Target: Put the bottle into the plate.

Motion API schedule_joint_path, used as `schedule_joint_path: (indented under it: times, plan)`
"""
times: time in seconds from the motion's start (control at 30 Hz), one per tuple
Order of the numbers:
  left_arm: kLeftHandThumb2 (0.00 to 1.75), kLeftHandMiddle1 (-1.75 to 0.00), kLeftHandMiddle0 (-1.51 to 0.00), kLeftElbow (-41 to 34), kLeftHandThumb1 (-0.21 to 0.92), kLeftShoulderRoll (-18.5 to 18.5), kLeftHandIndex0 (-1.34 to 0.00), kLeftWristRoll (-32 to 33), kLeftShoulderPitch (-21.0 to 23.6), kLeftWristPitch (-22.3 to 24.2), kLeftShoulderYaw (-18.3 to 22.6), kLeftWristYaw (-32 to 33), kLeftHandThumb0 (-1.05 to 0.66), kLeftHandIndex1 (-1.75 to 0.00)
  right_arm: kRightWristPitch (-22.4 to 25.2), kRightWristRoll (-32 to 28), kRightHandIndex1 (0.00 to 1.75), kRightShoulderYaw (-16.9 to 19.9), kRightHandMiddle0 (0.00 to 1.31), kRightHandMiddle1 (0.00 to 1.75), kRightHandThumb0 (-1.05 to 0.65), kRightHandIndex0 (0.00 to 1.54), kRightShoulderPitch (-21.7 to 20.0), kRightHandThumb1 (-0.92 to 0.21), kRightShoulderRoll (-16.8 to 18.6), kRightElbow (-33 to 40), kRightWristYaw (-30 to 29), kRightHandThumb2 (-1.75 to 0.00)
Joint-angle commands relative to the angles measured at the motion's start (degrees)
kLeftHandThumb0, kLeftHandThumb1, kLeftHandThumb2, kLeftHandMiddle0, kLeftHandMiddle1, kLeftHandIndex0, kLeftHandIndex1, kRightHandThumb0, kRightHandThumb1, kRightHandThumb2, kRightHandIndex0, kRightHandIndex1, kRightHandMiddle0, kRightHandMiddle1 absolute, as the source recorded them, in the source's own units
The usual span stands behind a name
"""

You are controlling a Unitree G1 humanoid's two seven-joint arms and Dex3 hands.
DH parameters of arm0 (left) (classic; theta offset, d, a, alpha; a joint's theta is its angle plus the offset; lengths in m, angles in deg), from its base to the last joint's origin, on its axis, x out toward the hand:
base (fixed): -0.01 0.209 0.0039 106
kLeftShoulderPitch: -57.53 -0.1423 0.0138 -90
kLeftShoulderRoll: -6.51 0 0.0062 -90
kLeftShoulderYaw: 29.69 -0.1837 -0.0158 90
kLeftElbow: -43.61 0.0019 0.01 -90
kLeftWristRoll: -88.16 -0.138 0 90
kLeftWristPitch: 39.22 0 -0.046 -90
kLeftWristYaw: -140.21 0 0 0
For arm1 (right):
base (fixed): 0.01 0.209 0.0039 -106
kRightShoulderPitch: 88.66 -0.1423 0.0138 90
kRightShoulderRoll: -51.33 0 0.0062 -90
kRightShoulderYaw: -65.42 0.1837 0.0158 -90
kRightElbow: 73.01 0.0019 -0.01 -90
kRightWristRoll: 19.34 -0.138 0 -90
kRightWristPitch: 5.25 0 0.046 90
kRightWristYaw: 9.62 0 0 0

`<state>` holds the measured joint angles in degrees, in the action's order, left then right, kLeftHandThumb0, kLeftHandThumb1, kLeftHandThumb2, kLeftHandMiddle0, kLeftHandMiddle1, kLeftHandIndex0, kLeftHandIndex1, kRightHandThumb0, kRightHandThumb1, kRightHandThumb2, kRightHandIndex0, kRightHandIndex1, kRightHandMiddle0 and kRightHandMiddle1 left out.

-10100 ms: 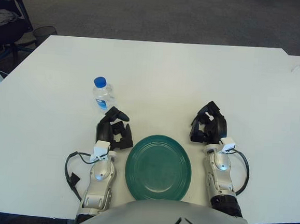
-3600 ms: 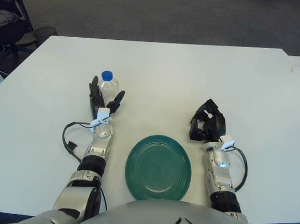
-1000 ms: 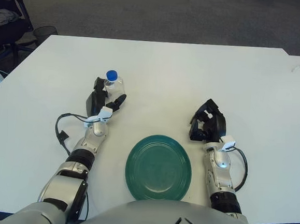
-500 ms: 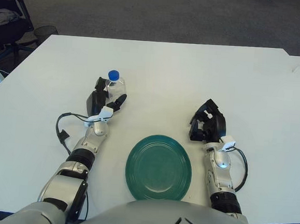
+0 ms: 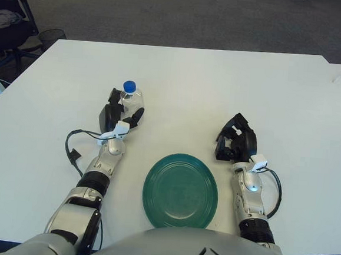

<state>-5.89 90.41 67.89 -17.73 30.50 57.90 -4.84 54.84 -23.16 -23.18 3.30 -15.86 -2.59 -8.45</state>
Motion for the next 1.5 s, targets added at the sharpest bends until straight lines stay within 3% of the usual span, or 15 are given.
schedule_joint_path:
  times: [0.0,0.4,0.63,0.8,0.93,1.1,1.3,1.47]
  plan:
    - [0.99,-1.75,-1.30,-0.74,0.52,-0.32,-1.08,0.66,-1.28,0.54,0.24,-1.19,-0.43,-1.75,0.29,-1.39,1.65,-0.07,0.67,1.75,0.00,0.93,4.53,0.06,2.48,-4.46,-0.24,-1.72]
    - [1.03,-1.75,-1.30,-13.58,0.54,-0.29,-1.07,5.95,-2.54,-0.43,3.35,-7.04,-0.41,-1.75,0.02,-1.35,1.64,-0.17,0.67,1.75,0.00,0.93,4.46,0.06,2.55,-4.81,-0.16,-1.71]
    - [1.04,-1.75,-1.31,-28.85,0.53,0.32,-1.08,12.87,-4.91,2.33,5.49,-15.99,-0.39,-1.75,-0.40,-1.75,1.65,-0.17,0.67,1.75,0.00,0.92,4.37,0.06,2.54,-5.21,0.46,-1.71]
    - [1.08,-1.75,-1.30,-34.30,0.51,0.70,-1.07,14.59,-5.73,1.55,5.70,-20.61,-0.37,-1.75,-0.08,-1.87,1.67,-0.16,0.65,1.75,0.00,0.91,4.53,0.04,2.57,-4.90,0.66,-1.70]
    - [1.10,-1.75,-1.30,-38.48,0.49,0.35,-1.07,11.49,-6.70,0.74,4.64,-21.27,-0.35,-1.75,-0.07,-1.91,1.67,-0.08,0.64,1.75,0.00,0.89,4.60,0.03,2.49,-4.81,0.85,-1.69]
    - [1.14,-1.75,-1.29,-48.19,0.45,-0.80,-1.06,3.08,-8.35,0.75,1.38,-20.59,-0.32,-1.75,-0.10,-2.41,1.69,-0.01,0.62,1.75,0.00,0.87,4.60,0.00,2.42,-4.74,1.45,-1.67]
    - [1.17,-1.75,-1.29,-49.27,0.43,0.39,-1.06,-0.55,-7.50,-3.73,0.32,-21.56,-0.30,-1.75,0.00,-2.48,1.71,0.24,0.60,1.75,0.00,0.85,4.57,-0.02,2.45,-4.74,1.73,-1.65]
    - [1.19,-1.75,-1.30,-49.65,0.41,0.77,-1.08,-2.36,-7.07,-9.65,-4.02,-24.10,-0.28,-1.75,0.02,-2.50,1.71,0.34,0.60,1.75,0.00,0.85,4.44,-0.02,2.25,-5.10,1.94,-1.65]
